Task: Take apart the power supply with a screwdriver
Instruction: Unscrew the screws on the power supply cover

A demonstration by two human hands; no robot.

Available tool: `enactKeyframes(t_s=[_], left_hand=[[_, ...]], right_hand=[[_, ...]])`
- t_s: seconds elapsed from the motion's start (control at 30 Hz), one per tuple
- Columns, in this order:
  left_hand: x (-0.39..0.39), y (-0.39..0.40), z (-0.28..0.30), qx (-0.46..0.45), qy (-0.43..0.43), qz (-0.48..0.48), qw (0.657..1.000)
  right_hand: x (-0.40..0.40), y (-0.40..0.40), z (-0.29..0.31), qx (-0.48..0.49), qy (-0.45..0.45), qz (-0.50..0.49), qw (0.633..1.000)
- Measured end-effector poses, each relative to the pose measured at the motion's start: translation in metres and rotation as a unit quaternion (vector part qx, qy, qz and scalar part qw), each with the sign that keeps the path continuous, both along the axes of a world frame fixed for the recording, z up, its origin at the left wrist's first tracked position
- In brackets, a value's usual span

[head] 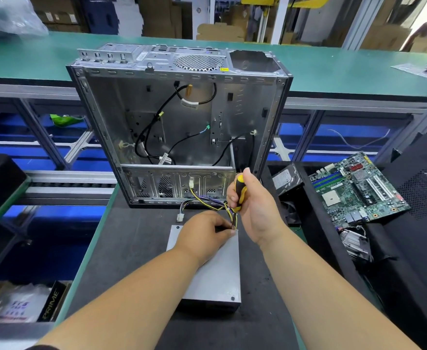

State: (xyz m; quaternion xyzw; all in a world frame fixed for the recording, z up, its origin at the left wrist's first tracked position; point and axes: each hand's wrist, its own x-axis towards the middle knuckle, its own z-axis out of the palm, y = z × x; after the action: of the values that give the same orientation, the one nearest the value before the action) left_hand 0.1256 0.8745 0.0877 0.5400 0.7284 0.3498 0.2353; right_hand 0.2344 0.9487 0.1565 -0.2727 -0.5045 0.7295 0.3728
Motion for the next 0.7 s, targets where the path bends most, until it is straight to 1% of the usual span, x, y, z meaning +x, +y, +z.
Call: enactKeyframes(t_s=[0.1,0.17,0.23,0.3,0.37,0.53,0.63,0.7], left_hand=[[0.0,0.0,0.0,-0.003,-0.001,-0.001,1.0],[0.0,0.001,-0.001,-0.003,-0.001,-0.002,1.0],[0.0,0.001,-0.002,-0.003,-0.003,-0.003,1.0],[0.0,0.001,-0.002,-0.003,-0.001,-0.006,1.0],[-0.001,0.001,-0.003,-0.003,0.002,-0.007,1.0],[0.0,0.002,-0.003,0.002,0.006,-0.003,1.0],[0.0,0.001,-0.003,0.002,0.005,-0.004,1.0],[-0.001,0.001,-0.003,0.001,0.002,-0.006,1.0]], right_hand=[[0.003,0.001,0.0,0.026,-0.014,-0.005,1.0],[0.005,0.004,0.003,0.025,-0.032,-0.021,0.999],[0.004,0.006,0.007,-0.001,-0.05,-0.035,0.998],[0.002,0.007,0.009,-0.054,-0.029,-0.044,0.997],[-0.001,0.007,0.01,-0.076,-0.011,-0.046,0.996],[-0.006,0.004,0.009,-0.046,-0.032,-0.036,0.998],[-0.006,0.003,0.009,-0.035,-0.029,-0.014,0.999],[-0.002,0.002,0.008,-0.009,-0.056,-0.009,0.998]])
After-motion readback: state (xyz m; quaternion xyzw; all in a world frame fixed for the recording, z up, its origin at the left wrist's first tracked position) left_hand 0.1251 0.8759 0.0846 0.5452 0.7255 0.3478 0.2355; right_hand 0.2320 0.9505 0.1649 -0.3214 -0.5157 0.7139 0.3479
